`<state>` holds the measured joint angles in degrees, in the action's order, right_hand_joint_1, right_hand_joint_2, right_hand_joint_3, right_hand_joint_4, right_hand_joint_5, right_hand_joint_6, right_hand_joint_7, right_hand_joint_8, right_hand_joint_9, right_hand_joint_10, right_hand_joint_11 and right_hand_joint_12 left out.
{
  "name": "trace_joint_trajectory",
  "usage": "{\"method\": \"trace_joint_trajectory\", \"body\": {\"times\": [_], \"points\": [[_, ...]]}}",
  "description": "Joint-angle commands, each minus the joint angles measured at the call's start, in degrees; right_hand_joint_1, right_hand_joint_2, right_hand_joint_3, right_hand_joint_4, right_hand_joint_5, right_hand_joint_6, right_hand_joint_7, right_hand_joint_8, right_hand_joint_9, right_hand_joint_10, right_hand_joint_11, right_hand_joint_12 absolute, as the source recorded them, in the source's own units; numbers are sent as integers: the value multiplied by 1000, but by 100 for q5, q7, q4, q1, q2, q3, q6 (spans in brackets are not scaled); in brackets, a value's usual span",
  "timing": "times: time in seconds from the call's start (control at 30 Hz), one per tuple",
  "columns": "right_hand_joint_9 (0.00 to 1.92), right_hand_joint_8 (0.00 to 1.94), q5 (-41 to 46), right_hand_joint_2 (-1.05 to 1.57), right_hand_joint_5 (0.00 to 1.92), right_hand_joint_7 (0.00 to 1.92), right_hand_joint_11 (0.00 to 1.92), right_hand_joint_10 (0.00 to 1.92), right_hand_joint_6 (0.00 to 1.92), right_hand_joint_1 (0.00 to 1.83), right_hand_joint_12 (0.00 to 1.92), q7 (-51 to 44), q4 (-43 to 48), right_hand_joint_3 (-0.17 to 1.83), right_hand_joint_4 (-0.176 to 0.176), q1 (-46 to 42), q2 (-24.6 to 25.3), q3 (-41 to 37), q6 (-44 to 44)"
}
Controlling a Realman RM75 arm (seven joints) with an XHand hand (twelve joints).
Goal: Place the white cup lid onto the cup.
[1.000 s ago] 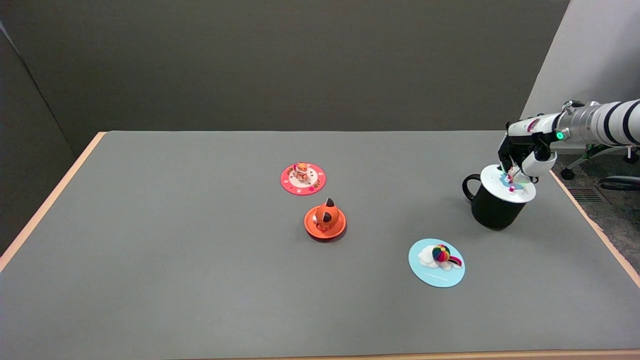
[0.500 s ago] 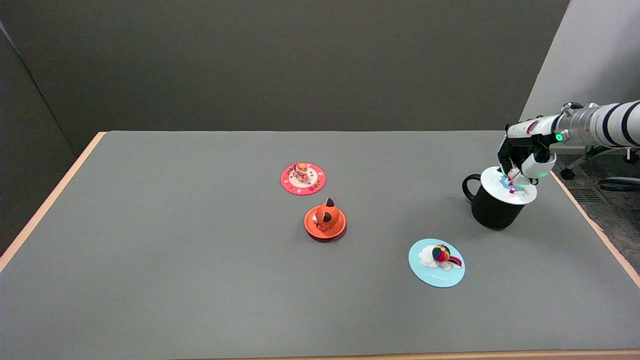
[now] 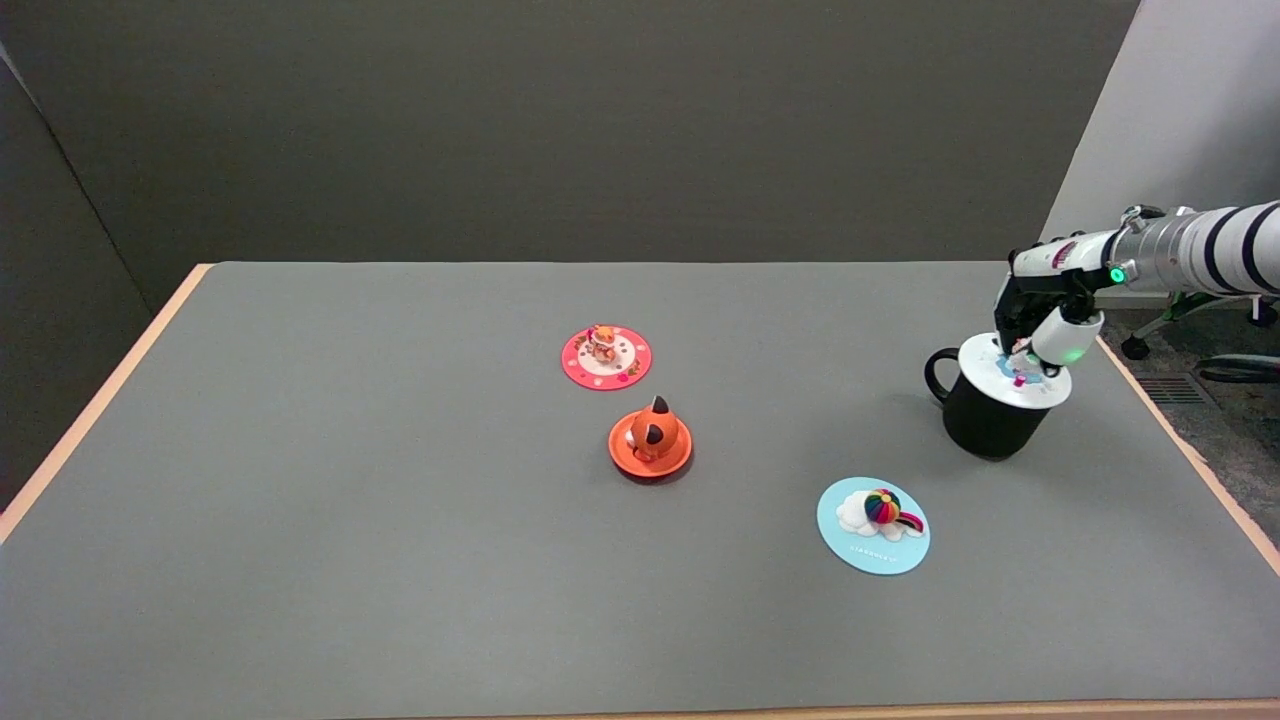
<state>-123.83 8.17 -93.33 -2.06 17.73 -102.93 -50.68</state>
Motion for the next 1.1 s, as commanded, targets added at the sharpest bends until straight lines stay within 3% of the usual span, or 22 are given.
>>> {"method": "trace_joint_trajectory", "body": {"times": [0.03, 0.37, 1.1], "points": [[607, 480, 27, 667, 789, 731, 479, 457, 485, 894, 530, -34, -13, 731, -43, 0, 0, -28, 18], [621, 418, -21, 612, 796, 740, 474, 298, 499, 884, 462, -33, -74, 771, -43, 0, 0, -194, -14], [653, 435, -13, 628, 864, 818, 502, 314, 517, 880, 411, 14, -321, 723, -46, 16, -24, -699, 104]]}}
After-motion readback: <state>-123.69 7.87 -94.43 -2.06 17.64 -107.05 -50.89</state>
